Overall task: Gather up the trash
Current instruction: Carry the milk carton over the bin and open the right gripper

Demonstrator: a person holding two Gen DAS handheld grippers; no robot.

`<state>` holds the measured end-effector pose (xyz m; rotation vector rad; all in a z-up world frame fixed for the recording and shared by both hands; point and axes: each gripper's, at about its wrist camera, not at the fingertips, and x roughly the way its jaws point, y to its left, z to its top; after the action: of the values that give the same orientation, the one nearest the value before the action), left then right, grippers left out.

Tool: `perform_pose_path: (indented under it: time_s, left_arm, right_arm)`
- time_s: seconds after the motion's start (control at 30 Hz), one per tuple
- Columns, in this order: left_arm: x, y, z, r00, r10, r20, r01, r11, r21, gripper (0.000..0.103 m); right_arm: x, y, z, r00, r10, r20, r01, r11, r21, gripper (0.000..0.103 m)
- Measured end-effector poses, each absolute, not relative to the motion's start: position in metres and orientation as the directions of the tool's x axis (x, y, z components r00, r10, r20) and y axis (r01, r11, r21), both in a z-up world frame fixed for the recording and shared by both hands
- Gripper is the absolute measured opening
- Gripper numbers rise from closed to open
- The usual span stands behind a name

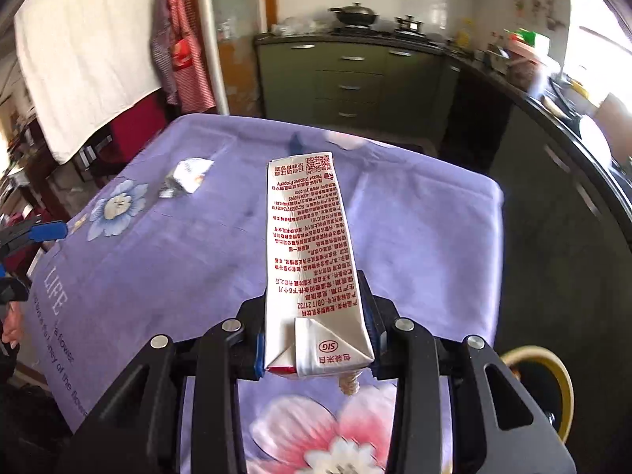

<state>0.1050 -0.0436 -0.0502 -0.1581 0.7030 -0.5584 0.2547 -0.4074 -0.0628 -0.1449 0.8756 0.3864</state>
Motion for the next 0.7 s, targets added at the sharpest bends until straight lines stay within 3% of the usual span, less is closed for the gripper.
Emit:
perform_pose_path:
  time_s: [0.27, 0.5, 0.57, 0.7]
  left_arm:
    - [0.108, -0.070, -0.051, 0.588, -0.562, -0.581, 0.482, 0.821, -0.307, 0.094]
    - [0.109, -0.078, -0.048, 0.581, -0.562, -0.589, 0.497, 0.818, -0.290, 0.094]
    - [0.110, -0.077, -0.048, 0.580, -0.560, -0.591, 0.493, 0.819, -0.292, 0.094]
    - [0.111, -0.073, -0.049, 0.585, -0.546, -0.599, 0.479, 0.829, -0.288, 0.094]
  right_arm:
    - [0.235, -0.573, -0.100, 0.542, -0.011, -0.840, 0.033, 0.999, 0.008, 0.036]
    - [0.250, -0.623, -0.138, 0.469, -0.079, -0.880, 0.173, 0.985, 0.004, 0.038]
    - [0.249, -0.633, -0.139, 0.485, -0.098, -0.869, 0.223, 0.975, 0.014, 0.068]
    - [0.226, -0.631, -0.120, 0.553, -0.066, -0.831, 0.252, 0.963, 0.091, 0.069]
